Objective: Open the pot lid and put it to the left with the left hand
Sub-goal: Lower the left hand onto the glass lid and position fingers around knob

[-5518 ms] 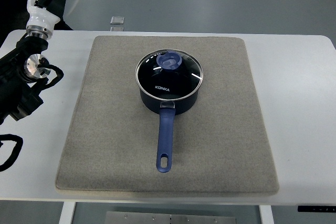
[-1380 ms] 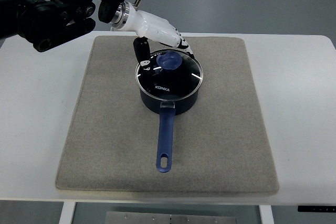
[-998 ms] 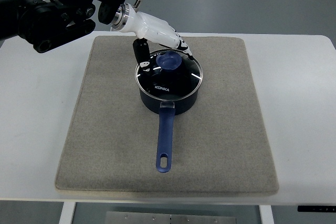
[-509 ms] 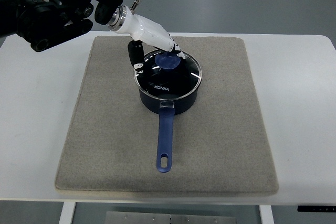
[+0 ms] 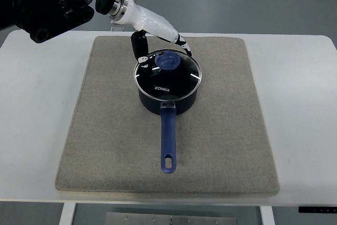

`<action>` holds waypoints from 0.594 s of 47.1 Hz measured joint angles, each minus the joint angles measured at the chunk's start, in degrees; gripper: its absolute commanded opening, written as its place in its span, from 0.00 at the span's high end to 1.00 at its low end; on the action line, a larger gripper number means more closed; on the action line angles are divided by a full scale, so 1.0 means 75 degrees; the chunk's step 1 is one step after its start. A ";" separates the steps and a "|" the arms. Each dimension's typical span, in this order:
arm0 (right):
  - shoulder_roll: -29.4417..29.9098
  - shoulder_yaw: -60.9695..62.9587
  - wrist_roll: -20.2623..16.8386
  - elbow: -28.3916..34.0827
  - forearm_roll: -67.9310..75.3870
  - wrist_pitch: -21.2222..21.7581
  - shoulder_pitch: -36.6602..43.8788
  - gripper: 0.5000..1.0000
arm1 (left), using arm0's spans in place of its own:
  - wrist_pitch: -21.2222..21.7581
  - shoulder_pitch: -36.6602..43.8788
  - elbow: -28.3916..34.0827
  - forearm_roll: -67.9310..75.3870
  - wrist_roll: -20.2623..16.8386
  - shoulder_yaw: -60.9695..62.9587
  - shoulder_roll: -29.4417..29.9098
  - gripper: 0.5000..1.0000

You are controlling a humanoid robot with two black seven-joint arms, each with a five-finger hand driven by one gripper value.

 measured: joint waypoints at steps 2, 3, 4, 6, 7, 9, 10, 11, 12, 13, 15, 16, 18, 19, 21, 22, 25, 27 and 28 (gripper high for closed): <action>0.0000 0.0000 0.0000 0.0000 0.0000 0.0000 0.0001 0.17 | -0.0007 -0.0035 0.0000 0.0016 0.0000 0.0000 0.0004 0.02; 0.0000 0.0000 0.0000 0.0001 0.0000 0.0000 0.0001 0.17 | -0.0007 -0.0057 0.0000 0.0031 0.0000 0.0001 0.0008 0.02; 0.0000 0.0000 0.0000 0.0001 0.0000 0.0000 0.0002 0.17 | -0.0008 -0.0075 -0.0003 0.0039 0.0000 0.0005 0.0012 0.02; 0.0000 0.0000 0.0000 0.0001 0.0000 0.0000 0.0002 0.17 | -0.0008 -0.0089 -0.0003 0.0048 0.0000 0.0012 0.0009 0.02; 0.0000 0.0000 0.0000 0.0001 0.0000 0.0000 0.0002 0.17 | -0.0008 -0.0091 -0.0002 0.0051 0.0000 0.0013 0.0007 0.02; 0.0000 0.0000 0.0000 0.0001 -0.0001 0.0000 0.0002 0.17 | -0.0008 -0.0115 0.0004 0.0054 0.0000 0.0012 0.0004 0.02; 0.0000 0.0000 0.0000 0.0001 -0.0001 0.0000 0.0002 0.17 | -0.0008 -0.0128 0.0011 0.0059 -0.0001 0.0009 0.0003 0.02; 0.0000 0.0000 0.0000 0.0001 -0.0001 0.0000 0.0002 0.17 | -0.0007 -0.0144 0.0016 0.0068 -0.0001 0.0008 0.0003 0.02; 0.0000 0.0000 0.0000 0.0001 -0.0002 0.0000 -0.0001 0.17 | 0.0005 -0.0158 0.0024 0.0079 -0.0001 0.0005 0.0003 0.02; 0.0000 0.0000 0.0000 0.0001 -0.0003 0.0000 -0.0003 0.17 | 0.0013 -0.0167 0.0030 0.0080 -0.0001 0.0003 0.0002 0.02; 0.0000 0.0000 0.0000 0.0001 -0.0005 0.0000 -0.0004 0.17 | 0.0021 -0.0177 0.0030 0.0080 -0.0002 0.0001 0.0002 0.02; 0.0000 0.0000 0.0000 0.0001 -0.0006 0.0000 -0.0003 0.17 | 0.0024 -0.0177 0.0031 0.0080 -0.0003 0.0000 0.0001 0.02; 0.0000 0.0000 0.0000 0.0001 -0.0006 0.0000 -0.0001 0.17 | 0.0026 -0.0175 0.0030 0.0080 -0.0003 0.0000 0.0001 0.02; 0.0000 0.0000 0.0000 0.0001 -0.0006 0.0000 0.0000 0.17 | 0.0027 -0.0167 0.0030 0.0083 -0.0003 0.0003 0.0001 0.02; 0.0000 0.0000 0.0000 0.0001 -0.0006 0.0000 -0.0001 0.17 | 0.0027 -0.0127 0.0029 0.0090 -0.0003 0.0022 0.0000 0.02; 0.0000 0.0000 0.0000 0.0001 -0.0006 0.0000 -0.0001 0.17 | 0.0027 -0.0112 0.0028 0.0091 -0.0003 0.0027 0.0000 0.02; 0.0000 0.0000 0.0000 0.0001 -0.0006 0.0000 -0.0001 0.17 | 0.0027 -0.0098 0.0025 0.0091 -0.0003 0.0051 0.0000 0.02; 0.0000 0.0000 0.0000 0.0000 -0.0006 0.0000 0.0002 0.17 | 0.0027 -0.0086 0.0019 0.0091 -0.0003 0.0070 0.0000 0.02; 0.0000 0.0000 0.0000 0.0000 -0.0006 0.0000 0.0002 0.17 | 0.0027 -0.0083 0.0015 0.0091 -0.0003 0.0076 0.0000 0.03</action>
